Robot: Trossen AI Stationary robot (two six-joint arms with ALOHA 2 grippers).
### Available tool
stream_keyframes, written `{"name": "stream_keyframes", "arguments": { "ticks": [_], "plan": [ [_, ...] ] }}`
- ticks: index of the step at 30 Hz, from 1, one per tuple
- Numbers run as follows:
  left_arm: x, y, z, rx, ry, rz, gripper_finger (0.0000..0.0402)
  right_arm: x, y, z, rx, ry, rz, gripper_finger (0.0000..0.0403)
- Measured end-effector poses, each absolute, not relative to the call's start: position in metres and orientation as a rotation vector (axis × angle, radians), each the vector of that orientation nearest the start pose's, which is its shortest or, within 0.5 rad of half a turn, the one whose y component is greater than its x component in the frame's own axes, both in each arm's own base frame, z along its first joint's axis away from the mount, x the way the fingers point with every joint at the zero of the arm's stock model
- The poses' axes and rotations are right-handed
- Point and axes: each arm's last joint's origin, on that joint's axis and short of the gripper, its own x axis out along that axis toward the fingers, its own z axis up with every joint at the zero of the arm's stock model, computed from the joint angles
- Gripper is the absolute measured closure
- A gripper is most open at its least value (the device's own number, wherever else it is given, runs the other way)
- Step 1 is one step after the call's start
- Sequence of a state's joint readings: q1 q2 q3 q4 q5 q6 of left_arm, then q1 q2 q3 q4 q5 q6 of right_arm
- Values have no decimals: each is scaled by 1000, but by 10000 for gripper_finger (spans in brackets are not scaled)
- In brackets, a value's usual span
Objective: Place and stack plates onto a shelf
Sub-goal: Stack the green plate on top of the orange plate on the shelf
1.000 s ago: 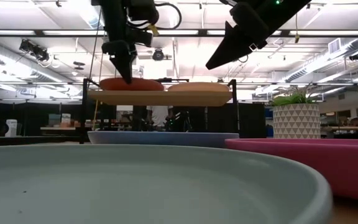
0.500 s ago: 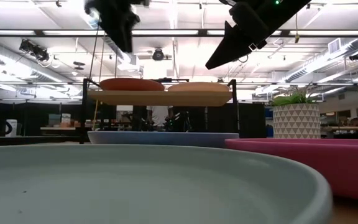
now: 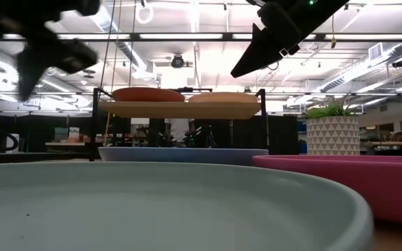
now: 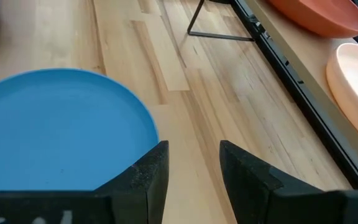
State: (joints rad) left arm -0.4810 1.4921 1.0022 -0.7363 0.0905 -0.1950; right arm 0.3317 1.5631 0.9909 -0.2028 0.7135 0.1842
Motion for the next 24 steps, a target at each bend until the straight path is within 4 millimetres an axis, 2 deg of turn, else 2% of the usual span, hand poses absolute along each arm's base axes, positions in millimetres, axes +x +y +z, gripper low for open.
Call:
{"name": "stream_keyframes", "arguments": {
  "ticks": [6, 15, 20, 24],
  "plan": [
    [232, -139, 195, 1, 1284, -322, 235, 310, 87, 223, -201, 627, -406, 254],
    [225, -121, 164, -15, 1307, -273, 241, 311, 88, 224, -187, 621, -388, 254],
    [225, -118, 157, -50, 1300, -324, 269, 311, 88, 224, -187, 620, -388, 254],
    [223, -117, 155, -58, 1308, -333, 314, 311, 88, 224, -187, 620, -388, 254]
  ]
}}
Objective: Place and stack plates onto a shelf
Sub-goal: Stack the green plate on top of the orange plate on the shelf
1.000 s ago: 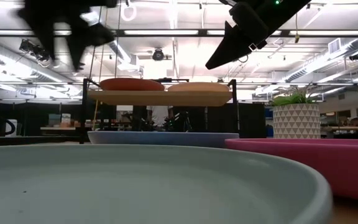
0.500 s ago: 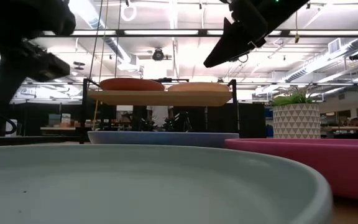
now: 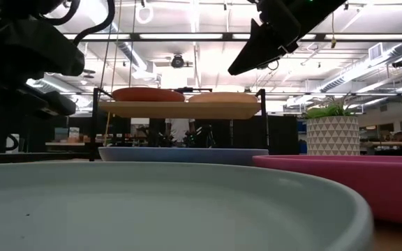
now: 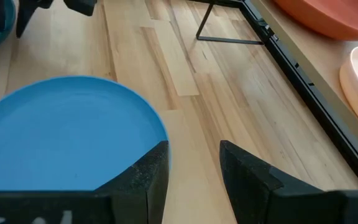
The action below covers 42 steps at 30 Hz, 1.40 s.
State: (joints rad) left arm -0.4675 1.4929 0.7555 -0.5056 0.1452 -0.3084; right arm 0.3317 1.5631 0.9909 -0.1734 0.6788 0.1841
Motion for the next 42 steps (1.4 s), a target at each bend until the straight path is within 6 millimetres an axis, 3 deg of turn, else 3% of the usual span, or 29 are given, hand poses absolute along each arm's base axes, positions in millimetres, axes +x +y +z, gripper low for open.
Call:
{"name": "stream_keyframes", "arguments": {
  "ticks": [5, 8, 13, 17, 23, 31, 38, 42],
  "plan": [
    [222, -118, 155, -50, 1320, -371, 383, 311, 88, 224, -187, 620, -388, 254],
    [220, -118, 160, -32, 1371, -400, 389, 311, 88, 224, -187, 620, -388, 254],
    [223, -113, 196, -34, 1441, -463, 391, 311, 88, 224, -186, 620, -388, 254],
    [229, -91, 236, -24, 1385, -440, 391, 311, 88, 224, -186, 619, -388, 254],
    [235, -29, 293, -1, 1230, -301, 391, 312, 88, 225, -186, 614, -386, 254],
    [237, 77, 346, 37, 1017, 105, 388, 312, 88, 226, -203, 606, -378, 254],
    [207, 158, 391, -65, 771, 499, 388, 313, 88, 225, -220, 611, -376, 254],
    [192, 197, 395, -142, 769, 644, 388, 313, 86, 226, -227, 612, -379, 254]
  ]
}}
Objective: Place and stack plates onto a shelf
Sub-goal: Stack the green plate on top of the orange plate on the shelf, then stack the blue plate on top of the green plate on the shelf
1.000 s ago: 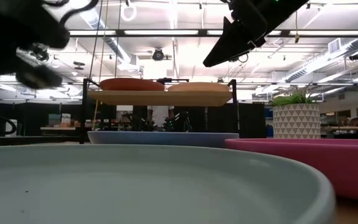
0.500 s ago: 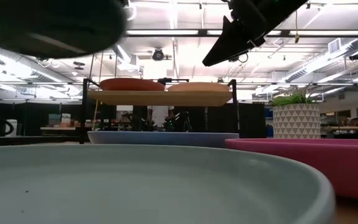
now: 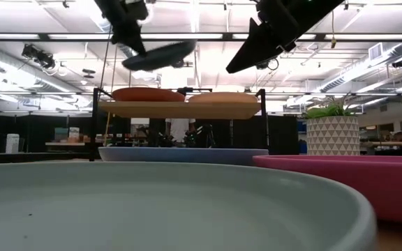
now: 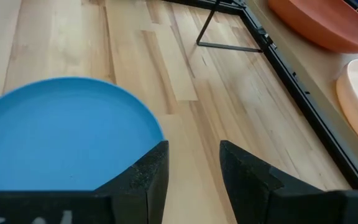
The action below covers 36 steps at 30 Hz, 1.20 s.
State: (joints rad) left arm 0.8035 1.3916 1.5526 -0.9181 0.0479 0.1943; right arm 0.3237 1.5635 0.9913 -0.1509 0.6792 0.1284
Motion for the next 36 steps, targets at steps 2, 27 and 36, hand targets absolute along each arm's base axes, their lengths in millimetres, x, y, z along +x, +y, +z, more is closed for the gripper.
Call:
{"name": "stream_keyframes", "arguments": {
  "ticks": [2, 27, 36],
  "plan": [
    [191, 218, 391, -177, 783, 681, 388, 314, 84, 226, -225, 613, -384, 254],
    [185, 288, 343, -438, 1078, 588, 381, 315, 77, 226, -234, 620, -400, 254],
    [196, 280, 362, -339, 1060, 609, 275, 316, 77, 225, -228, 622, -388, 254]
  ]
}}
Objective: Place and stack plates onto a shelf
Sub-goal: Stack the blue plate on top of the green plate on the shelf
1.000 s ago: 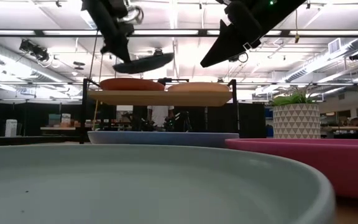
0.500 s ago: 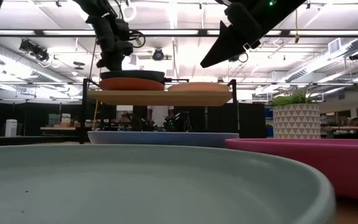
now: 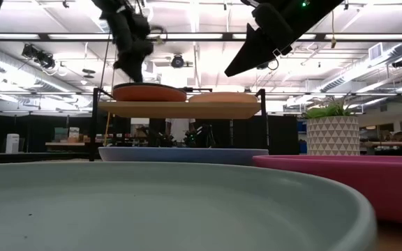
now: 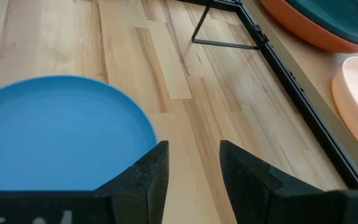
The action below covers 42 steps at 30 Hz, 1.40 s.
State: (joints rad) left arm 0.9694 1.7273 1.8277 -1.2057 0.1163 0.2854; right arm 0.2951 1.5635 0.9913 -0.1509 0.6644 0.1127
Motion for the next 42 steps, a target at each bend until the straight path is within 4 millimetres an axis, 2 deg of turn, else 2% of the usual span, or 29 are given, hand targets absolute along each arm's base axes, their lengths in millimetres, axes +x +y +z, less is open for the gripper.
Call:
{"name": "stream_keyframes", "arguments": {
  "ticks": [3, 6, 8, 12, 17, 22, 29, 34, 42],
  "plan": [
    [201, 267, 395, -266, 932, 511, 245, 316, 75, 225, -220, 623, -392, 254],
    [213, 237, 418, -181, 844, 365, 235, 316, 74, 225, -211, 630, -396, 254],
    [227, 213, 422, -108, 857, 297, 235, 315, 72, 224, -214, 644, -398, 254],
    [252, 160, 413, 32, 935, 214, 241, 315, 63, 221, -172, 676, -412, 254],
    [268, 92, 377, 150, 1028, 111, 242, 317, 47, 208, -52, 778, -408, 254],
    [248, 44, 339, 199, 1020, 136, 242, 314, 46, 205, 12, 822, -389, 254],
    [218, 2, 294, 115, 895, 139, 242, 323, 45, 188, 105, 903, -348, 254],
    [205, -17, 267, 82, 789, 159, 242, 331, 46, 179, 105, 957, -347, 254],
    [205, -45, 219, 58, 748, 59, 242, 328, 44, 181, 85, 1005, -318, 254]
  ]
}}
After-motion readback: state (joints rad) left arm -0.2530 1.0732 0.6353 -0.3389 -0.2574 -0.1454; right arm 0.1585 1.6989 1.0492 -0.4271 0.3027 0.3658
